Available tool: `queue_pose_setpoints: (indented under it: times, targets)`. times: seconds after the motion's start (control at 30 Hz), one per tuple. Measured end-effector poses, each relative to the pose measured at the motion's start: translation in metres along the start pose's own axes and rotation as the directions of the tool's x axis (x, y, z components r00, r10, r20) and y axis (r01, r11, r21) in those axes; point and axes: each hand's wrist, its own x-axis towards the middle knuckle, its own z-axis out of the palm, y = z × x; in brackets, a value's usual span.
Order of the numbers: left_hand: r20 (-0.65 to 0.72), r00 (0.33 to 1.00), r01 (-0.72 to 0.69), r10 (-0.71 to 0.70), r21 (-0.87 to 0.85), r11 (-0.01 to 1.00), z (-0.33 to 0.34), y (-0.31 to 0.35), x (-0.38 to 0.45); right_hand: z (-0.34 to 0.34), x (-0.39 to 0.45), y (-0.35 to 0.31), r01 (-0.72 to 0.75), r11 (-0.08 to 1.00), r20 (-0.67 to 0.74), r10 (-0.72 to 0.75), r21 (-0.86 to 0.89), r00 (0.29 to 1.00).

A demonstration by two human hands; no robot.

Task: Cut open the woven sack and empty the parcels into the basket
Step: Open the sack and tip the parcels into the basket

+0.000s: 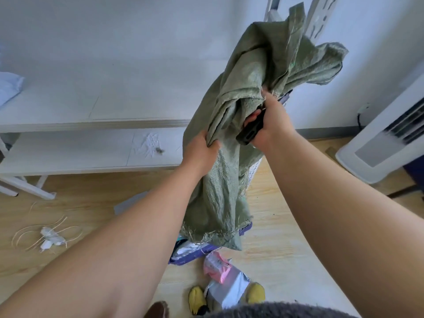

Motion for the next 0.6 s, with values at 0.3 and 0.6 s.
queue_pose_setpoints:
  times: [0.3,0.6]
  targets:
    - [0.072,0.993,0.106,-0.091,-0.235,0.966,0.071,0.027,-0.008,-0.051,-0.003,-0.046,0.091,0.993,0.045,-0.088,-0.072,0.995]
    - [0.214,0.969,0.184,-0.120,-0.308,0.933,0.238,0.045,-0.052,-0.189,-0.003,-0.122,0.087,0.971,-0.114,-0.114,-0.222,0.987]
